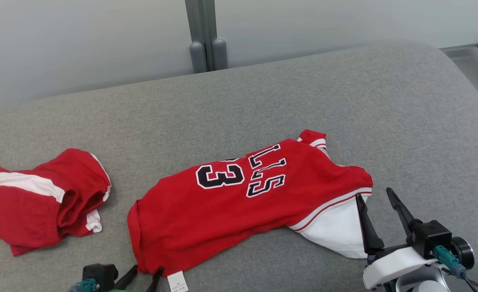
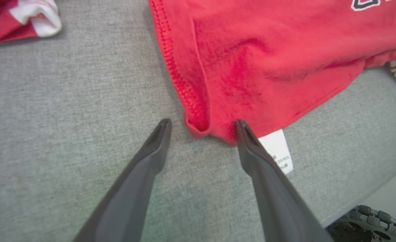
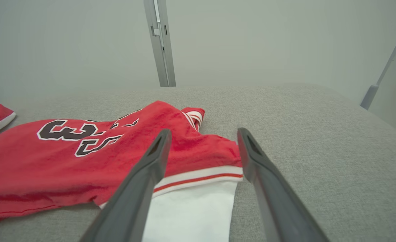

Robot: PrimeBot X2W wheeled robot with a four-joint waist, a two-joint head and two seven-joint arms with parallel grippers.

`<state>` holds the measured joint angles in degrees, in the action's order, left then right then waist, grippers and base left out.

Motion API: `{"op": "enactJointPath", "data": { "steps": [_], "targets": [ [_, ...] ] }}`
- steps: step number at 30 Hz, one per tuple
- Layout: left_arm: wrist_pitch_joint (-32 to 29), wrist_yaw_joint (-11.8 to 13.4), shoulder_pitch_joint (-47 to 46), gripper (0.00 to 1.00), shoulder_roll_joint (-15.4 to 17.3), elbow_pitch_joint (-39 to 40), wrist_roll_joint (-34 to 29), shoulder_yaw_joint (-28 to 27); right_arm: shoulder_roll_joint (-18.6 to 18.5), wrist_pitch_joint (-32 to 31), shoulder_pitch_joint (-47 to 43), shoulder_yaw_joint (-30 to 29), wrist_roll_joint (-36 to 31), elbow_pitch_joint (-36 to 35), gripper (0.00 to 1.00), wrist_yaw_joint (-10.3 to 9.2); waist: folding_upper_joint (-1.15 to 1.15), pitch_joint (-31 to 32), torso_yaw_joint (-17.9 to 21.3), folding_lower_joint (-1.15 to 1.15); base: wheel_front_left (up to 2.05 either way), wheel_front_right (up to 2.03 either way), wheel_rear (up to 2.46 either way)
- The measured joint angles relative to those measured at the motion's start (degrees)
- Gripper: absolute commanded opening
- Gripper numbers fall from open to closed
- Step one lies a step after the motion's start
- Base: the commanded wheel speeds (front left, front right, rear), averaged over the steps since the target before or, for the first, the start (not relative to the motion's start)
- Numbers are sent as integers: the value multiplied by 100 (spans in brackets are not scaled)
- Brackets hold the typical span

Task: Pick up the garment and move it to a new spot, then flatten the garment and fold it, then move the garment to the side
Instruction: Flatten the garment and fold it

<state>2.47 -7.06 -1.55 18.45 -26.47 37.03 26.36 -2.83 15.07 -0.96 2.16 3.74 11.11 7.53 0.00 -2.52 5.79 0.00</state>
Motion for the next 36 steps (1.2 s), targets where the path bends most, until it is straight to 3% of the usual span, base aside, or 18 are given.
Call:
{"op": "enactJointPath", "data": {
  "steps": [2, 4, 5, 9, 14, 17, 19, 20, 21, 22, 23, 24, 27, 36],
  "targets": [
    [97, -7, -101, 50, 19, -92, 4, 76, 0, -1, 2, -16, -9, -4, 100, 0, 0, -39, 35, 0, 0, 0, 0],
    [143, -14, -171, 4, 52, -156, 19, 181, 1, 0, 3, -26, -10, -9, 100, 0, 0, -67, 60, 0, 0, 0, 0],
    [177, -27, -197, 0, 58, -171, 46, 230, 1, -1, 3, -43, -10, -11, 100, 0, 0, -80, 66, 0, 0, 0, 0],
    [24, -34, -221, 0, 119, -65, 365, 474, -1, -1, -34, -135, -10, -30, 100, 0, 0, -68, 15, 0, 0, 0, 0],
    [-603, -42, 145, 0, 433, 634, 1054, 456, 0, -1, -113, -166, 24, -47, 100, 0, 0, -34, -152, 0, 0, 0, 0],
    [-918, 68, 349, 37, 692, 1263, 1334, 277, 1, 0, -110, -133, 77, -55, 100, 0, 0, -34, -263, 0, 0, 0, 0],
    [-1169, 158, 521, 44, 802, 1683, 1616, 158, 1, 0, -105, -108, 113, -52, 100, 0, 0, -39, -325, 0, 0, 0, 0],
    [-1316, 225, 639, 55, 809, 1884, 1835, 92, 1, 0, -102, -99, 130, -54, 100, 0, 0, -47, -353, 0, 0, 0, 0],
    [-1484, 311, 753, 87, 805, 2037, 2081, 30, 1, -1, -88, -94, 137, -57, 100, 0, 0, -64, -372, 0, 0, 0, 0],
    [-1617, 404, 828, 99, 849, 2123, 2150, 12, 0, 0, -66, -89, 148, -57, 100, 0, 0, -88, -384, 0, 0, 0, 0],
    [-1682, 501, 864, 100, 924, 2148, 2139, -1, 0, -1, -42, -78, 164, -56, 100, 0, 0, -110, -390, 0, 0, 0, 0],
    [-1766, 775, 923, 100, 995, 2087, 2230, -141, 1, 0, 19, -44, 174, -52, 100, 0, 0, -162, -393, 0, 0, 0, 0],
    [-1740, 987, 993, 100, 1002, 1968, 2230, -204, 3, -1, 30, -33, 214, -51, 100, 0, 0, -198, -355, 0, 0, 0, 0],
    [-1268, 1045, 1184, 100, 1027, 2158, 2314, -578, 1, 0, 3, -124, 211, -42, 100, 0, 0, -201, -238, 0, 0, 0, 0]
  ]
}}
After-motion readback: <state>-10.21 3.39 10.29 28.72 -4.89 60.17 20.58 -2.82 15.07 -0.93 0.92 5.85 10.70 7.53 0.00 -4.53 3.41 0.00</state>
